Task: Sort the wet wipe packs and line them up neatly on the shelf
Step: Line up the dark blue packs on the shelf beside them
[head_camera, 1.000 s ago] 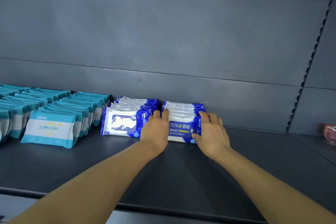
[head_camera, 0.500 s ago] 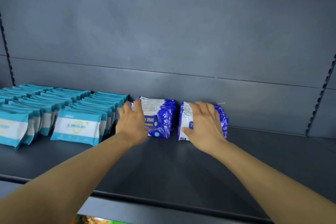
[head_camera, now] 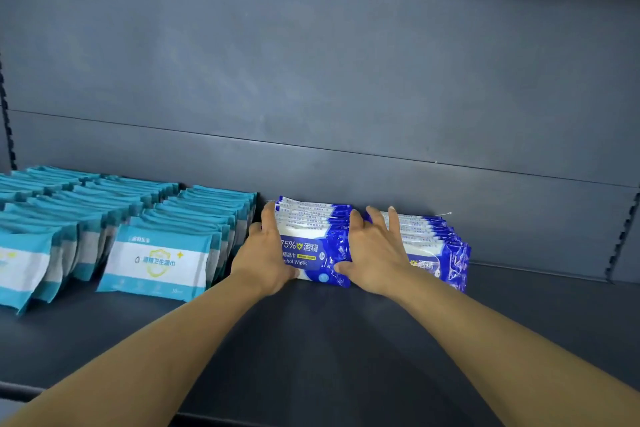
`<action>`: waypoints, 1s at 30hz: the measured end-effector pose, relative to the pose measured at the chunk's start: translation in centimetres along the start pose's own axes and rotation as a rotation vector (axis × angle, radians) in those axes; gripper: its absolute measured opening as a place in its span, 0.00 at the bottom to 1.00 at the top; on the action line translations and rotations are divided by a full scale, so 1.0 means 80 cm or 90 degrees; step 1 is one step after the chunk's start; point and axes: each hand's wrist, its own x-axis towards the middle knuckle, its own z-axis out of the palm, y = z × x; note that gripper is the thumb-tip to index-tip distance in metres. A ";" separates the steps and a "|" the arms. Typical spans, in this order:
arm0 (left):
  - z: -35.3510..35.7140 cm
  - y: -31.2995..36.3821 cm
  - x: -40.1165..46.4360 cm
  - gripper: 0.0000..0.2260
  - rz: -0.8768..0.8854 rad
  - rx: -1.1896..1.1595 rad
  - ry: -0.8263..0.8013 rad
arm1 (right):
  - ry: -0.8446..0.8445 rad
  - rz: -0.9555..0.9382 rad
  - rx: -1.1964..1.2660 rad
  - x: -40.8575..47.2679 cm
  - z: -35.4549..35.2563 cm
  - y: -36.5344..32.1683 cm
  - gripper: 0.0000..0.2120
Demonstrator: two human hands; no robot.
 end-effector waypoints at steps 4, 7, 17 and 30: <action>0.001 -0.007 0.002 0.50 0.038 0.026 0.005 | -0.003 0.002 0.030 0.001 0.001 0.001 0.43; 0.000 -0.011 0.003 0.51 0.041 0.023 -0.004 | -0.006 0.021 0.050 0.004 -0.004 0.009 0.44; -0.010 -0.012 0.003 0.46 0.046 0.075 0.031 | -0.023 -0.023 0.018 0.016 -0.004 -0.003 0.28; -0.032 0.000 0.033 0.57 0.031 0.182 -0.147 | -0.144 -0.049 0.003 0.024 -0.020 0.016 0.43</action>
